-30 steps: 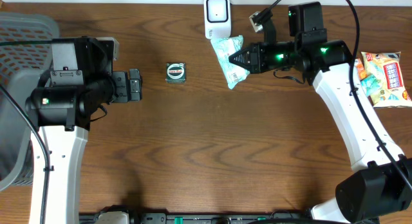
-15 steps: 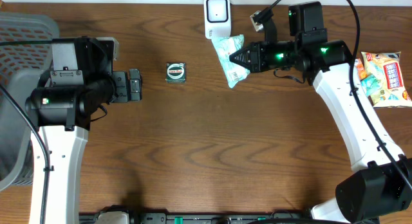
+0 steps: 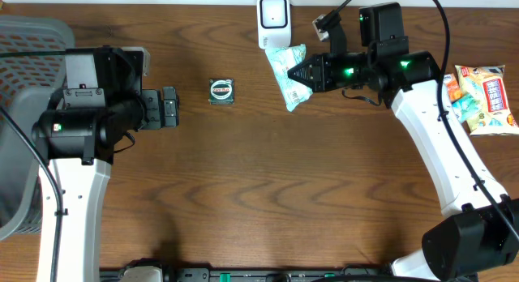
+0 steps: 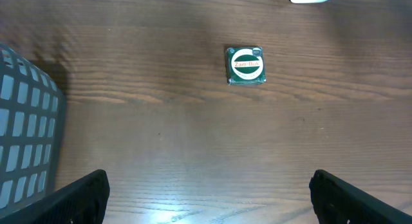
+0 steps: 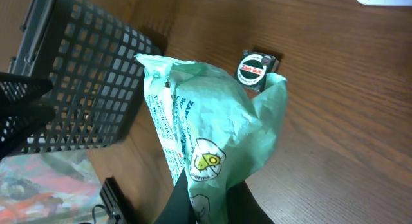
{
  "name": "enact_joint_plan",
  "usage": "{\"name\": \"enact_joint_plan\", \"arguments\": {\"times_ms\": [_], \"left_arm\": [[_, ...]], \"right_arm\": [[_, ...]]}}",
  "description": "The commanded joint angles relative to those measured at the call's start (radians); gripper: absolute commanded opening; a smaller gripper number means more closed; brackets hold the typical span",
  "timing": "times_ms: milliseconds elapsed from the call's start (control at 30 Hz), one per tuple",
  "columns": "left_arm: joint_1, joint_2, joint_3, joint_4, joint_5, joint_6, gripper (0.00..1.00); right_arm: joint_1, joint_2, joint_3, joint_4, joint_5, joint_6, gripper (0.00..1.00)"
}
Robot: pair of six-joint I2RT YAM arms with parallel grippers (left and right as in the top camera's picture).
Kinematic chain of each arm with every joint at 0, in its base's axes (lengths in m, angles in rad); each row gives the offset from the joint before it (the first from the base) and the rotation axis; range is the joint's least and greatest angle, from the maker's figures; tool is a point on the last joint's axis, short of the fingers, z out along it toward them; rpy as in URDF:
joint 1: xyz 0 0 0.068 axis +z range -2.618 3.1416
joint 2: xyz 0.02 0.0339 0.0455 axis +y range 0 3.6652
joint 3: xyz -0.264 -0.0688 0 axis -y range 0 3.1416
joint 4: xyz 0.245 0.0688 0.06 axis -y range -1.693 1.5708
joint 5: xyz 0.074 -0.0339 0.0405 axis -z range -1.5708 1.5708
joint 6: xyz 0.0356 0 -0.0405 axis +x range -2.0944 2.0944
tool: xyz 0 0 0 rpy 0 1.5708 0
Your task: Scan the item barcode
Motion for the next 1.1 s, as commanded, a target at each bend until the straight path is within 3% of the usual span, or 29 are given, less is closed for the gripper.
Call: {"name": "enact_joint_plan", "arguments": {"times_ms": [0, 267, 600, 733, 967, 1067], "left_arm": [[0.005, 0.003, 0.007, -0.002, -0.006, 0.01, 0.98], [0.005, 0.003, 0.007, -0.002, -0.006, 0.01, 0.98], [0.005, 0.003, 0.007, -0.002, -0.006, 0.01, 0.98], [0.005, 0.003, 0.007, -0.002, -0.006, 0.01, 0.98], [0.005, 0.003, 0.007, -0.002, -0.006, 0.01, 0.98], [0.005, 0.003, 0.007, -0.002, -0.006, 0.01, 0.98]], "right_arm": [[0.005, -0.012, 0.01, 0.002, 0.006, 0.011, 0.01], [0.005, -0.012, 0.01, 0.007, 0.08, 0.016, 0.01], [0.027, -0.011, 0.001, 0.013, 0.381, 0.068, 0.01], [0.06, -0.011, -0.032, 0.013, 0.589, 0.074, 0.01], [0.158, -0.011, -0.176, 0.013, 1.223, 0.188, 0.01], [0.193, -0.011, -0.247, 0.022, 1.404, 0.213, 0.01]]}}
